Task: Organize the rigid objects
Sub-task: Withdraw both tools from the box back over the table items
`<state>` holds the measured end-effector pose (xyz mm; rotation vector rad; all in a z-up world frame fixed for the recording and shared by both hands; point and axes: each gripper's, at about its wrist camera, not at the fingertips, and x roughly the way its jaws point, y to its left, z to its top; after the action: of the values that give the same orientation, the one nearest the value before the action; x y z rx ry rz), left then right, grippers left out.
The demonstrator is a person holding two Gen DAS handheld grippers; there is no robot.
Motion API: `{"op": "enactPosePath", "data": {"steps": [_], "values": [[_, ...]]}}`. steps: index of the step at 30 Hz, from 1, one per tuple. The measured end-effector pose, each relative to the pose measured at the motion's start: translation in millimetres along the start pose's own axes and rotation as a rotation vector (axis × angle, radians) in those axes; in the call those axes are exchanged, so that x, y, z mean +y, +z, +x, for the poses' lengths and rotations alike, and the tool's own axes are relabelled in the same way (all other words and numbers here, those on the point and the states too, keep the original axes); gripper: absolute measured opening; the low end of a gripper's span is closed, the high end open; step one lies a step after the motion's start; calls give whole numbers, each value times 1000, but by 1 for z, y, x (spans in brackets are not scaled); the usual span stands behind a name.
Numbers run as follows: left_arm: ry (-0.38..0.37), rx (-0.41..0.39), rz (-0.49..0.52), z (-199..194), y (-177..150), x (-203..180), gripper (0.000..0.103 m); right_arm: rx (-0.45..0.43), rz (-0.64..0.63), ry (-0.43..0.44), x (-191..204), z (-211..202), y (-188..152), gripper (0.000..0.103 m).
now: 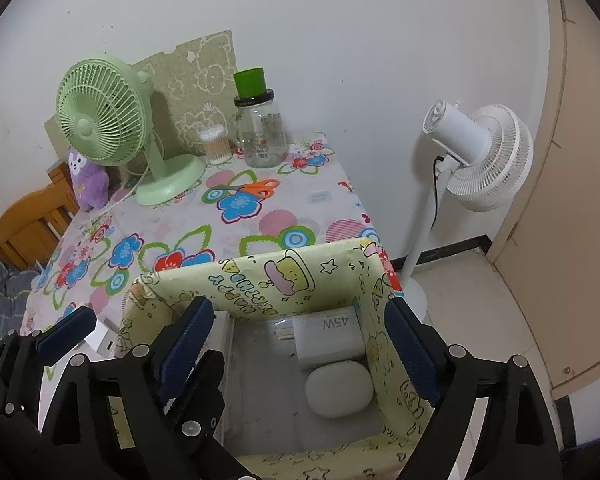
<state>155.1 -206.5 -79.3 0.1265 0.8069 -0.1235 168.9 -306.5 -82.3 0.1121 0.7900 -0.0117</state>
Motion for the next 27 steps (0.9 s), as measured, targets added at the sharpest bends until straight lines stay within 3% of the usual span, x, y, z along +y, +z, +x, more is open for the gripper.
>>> {"op": "enactPosePath", "data": {"steps": [27], "values": [[-7,-75,1,-57,-29,47,101,-77,-15,-3,56,-57,-23,94]]}}
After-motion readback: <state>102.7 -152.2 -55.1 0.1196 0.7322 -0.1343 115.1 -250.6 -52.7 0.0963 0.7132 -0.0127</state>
